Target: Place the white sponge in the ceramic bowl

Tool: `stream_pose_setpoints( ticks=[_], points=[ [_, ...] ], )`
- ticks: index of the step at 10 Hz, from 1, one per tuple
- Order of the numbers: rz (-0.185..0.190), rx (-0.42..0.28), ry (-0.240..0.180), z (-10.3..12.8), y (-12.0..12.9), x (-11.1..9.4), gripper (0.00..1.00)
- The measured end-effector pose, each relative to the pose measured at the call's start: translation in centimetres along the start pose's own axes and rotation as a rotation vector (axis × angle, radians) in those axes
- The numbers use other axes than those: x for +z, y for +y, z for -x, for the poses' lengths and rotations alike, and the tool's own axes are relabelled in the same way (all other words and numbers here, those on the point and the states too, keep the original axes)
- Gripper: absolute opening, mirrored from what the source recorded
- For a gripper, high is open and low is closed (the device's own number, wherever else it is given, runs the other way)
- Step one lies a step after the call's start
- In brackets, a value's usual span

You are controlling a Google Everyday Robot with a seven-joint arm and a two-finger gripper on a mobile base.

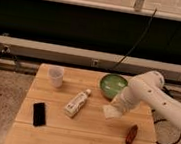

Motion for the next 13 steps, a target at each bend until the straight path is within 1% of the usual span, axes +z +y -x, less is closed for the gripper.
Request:
stream_pose_setpoints(
  ticks=[2,5,7,8,12,13],
  points=[
    [-0.009,-0.001,0.008,-0.7,-0.5,-0.2,0.01],
    [-0.025,-0.001,0.014,-2.0,-1.1,0.1,0.01],
    [-0.030,0.000,0.023,-4.0,-1.8,0.0,0.01],
    [-0.036,-0.003,0.025,-4.5,-2.3,0.0,0.01],
    [-0.045,0.001,0.035,-6.4,-2.8,0.3,0.01],
    [-0.044,0.003,0.040,-7.2,-3.0,0.4,0.01]
  ],
)
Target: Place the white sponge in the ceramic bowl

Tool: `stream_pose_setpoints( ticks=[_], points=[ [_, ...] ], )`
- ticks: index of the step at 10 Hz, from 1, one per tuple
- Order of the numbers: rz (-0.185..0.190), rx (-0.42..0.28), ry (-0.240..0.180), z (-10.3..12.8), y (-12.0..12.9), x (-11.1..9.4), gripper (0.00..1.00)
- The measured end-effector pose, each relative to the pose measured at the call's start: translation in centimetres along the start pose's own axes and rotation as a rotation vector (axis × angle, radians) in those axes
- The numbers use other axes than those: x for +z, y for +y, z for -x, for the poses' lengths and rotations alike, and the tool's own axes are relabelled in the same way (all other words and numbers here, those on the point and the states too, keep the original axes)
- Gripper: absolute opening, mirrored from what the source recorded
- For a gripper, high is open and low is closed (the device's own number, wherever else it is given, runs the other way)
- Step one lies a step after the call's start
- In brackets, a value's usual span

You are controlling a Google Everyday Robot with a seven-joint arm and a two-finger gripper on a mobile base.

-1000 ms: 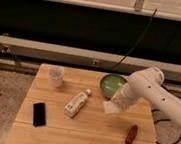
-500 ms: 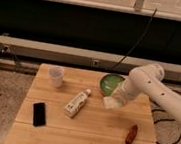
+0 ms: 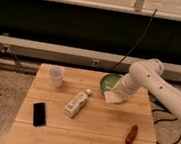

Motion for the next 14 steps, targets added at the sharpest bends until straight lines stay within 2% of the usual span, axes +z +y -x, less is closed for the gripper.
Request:
stream_pose_setpoints(
  ticks=[2,5,7,14],
  points=[
    [-0.001,-0.004,0.001,-1.3,-0.9,0.4,0.01],
    [0.000,-0.002,0.004,-2.2,-1.3,0.9,0.01],
    [0.003,0.007,0.009,-3.6,-1.3,1.2,0.01],
    [0.005,0.024,0.012,-5.0,-1.3,2.0,0.01]
  ],
)
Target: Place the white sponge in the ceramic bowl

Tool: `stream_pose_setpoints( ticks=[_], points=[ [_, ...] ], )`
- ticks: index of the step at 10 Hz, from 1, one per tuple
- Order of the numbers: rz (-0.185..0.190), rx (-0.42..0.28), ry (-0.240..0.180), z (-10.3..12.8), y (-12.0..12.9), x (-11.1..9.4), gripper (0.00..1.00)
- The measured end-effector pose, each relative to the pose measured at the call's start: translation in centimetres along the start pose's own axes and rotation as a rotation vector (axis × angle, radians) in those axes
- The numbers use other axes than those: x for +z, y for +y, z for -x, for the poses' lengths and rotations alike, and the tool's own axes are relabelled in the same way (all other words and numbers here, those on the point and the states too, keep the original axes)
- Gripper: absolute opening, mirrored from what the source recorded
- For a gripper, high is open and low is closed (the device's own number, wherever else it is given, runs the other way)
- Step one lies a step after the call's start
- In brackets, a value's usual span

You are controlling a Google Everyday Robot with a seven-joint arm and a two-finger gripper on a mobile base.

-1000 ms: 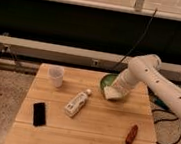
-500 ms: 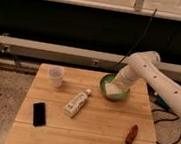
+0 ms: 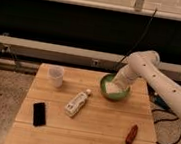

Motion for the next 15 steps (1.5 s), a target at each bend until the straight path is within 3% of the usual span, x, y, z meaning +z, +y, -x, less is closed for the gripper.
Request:
stream_pose_setpoints(
  ticks=[15],
  points=[
    [-0.003,0.020,0.004,-1.2,-0.3,1.6,0.01]
  ],
)
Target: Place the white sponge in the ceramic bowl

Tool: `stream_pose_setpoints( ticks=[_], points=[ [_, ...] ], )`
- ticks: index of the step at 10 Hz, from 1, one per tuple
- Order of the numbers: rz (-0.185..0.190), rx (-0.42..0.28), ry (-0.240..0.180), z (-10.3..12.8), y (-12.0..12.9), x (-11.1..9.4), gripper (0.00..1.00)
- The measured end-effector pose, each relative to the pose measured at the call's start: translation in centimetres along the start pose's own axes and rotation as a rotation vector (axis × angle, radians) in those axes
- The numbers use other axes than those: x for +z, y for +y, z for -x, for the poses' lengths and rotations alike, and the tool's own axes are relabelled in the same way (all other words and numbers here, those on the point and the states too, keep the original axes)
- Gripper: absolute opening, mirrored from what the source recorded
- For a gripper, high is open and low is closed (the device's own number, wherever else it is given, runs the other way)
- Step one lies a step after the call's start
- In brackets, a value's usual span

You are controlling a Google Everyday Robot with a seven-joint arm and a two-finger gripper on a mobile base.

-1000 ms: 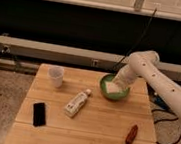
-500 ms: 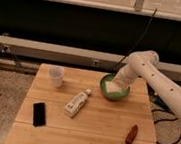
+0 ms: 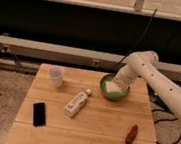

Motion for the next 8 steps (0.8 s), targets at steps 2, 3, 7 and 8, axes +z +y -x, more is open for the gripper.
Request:
stream_pose_setpoints(
  ticks=[2,3,7,8],
  points=[
    [-0.001,0.002,0.000,-0.11,-0.05,0.15,0.01],
    [-0.001,0.003,0.000,-0.16,-0.07,0.20,0.01],
    [-0.002,0.006,0.001,-0.34,-0.10,0.40,0.01],
    [-0.002,0.006,0.000,-0.39,-0.13,0.46,0.01]
  ],
)
